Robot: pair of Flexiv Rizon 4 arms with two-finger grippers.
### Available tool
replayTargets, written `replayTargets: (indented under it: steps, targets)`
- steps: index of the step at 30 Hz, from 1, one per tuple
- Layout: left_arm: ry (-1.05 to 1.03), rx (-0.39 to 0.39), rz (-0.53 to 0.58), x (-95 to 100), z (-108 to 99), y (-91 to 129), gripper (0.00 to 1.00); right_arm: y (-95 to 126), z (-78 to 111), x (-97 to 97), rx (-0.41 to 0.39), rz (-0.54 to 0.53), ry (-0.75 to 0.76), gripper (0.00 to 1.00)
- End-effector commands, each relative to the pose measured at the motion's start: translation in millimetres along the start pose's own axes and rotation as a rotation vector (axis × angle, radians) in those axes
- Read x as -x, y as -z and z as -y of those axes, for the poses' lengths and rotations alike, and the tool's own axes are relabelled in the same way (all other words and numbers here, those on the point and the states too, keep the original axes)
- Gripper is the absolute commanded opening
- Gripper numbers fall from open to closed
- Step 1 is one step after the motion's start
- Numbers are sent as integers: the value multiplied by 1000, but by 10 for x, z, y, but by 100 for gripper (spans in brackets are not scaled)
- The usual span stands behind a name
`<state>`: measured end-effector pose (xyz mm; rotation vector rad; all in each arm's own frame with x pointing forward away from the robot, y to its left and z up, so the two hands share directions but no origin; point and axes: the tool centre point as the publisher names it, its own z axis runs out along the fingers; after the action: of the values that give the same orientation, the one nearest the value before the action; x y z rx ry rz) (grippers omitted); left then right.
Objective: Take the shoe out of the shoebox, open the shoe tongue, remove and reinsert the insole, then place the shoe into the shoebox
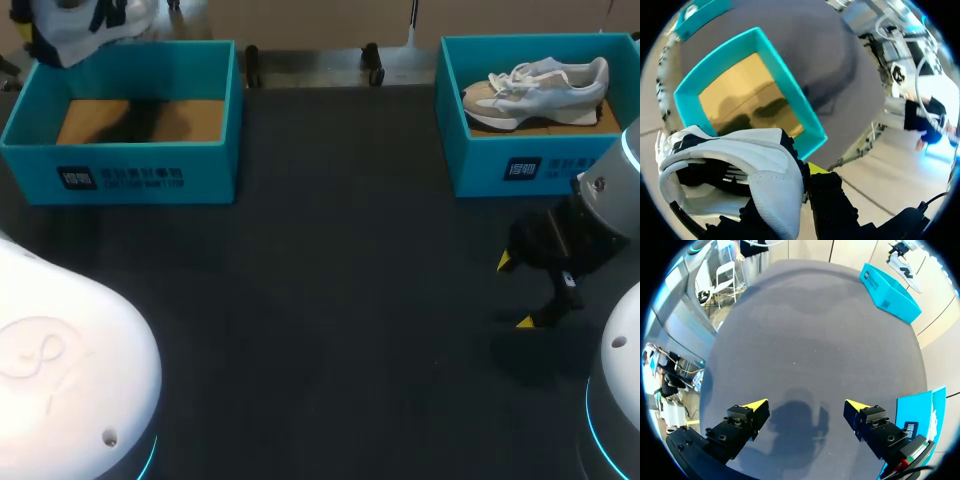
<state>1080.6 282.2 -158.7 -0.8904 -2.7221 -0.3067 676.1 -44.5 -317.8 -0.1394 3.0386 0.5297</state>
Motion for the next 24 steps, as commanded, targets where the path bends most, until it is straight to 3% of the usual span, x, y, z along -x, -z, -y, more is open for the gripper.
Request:
replayTargets:
  steps: [1,12,14,24]
  targets:
    - [-443,181,139,-264,84,-20,0,-4,1,-13,-2,2,1,100]
    - [-443,181,139,-264,84,-20,0,-4,1,-13,-2,2,1,100]
    - [-450,260,122,-191,59,-48,0,-4,1,-13,-2,2,1,100]
    - [-754,292,217,-12,-212,-186,0,-4,1,-13,-2,2,1,100]
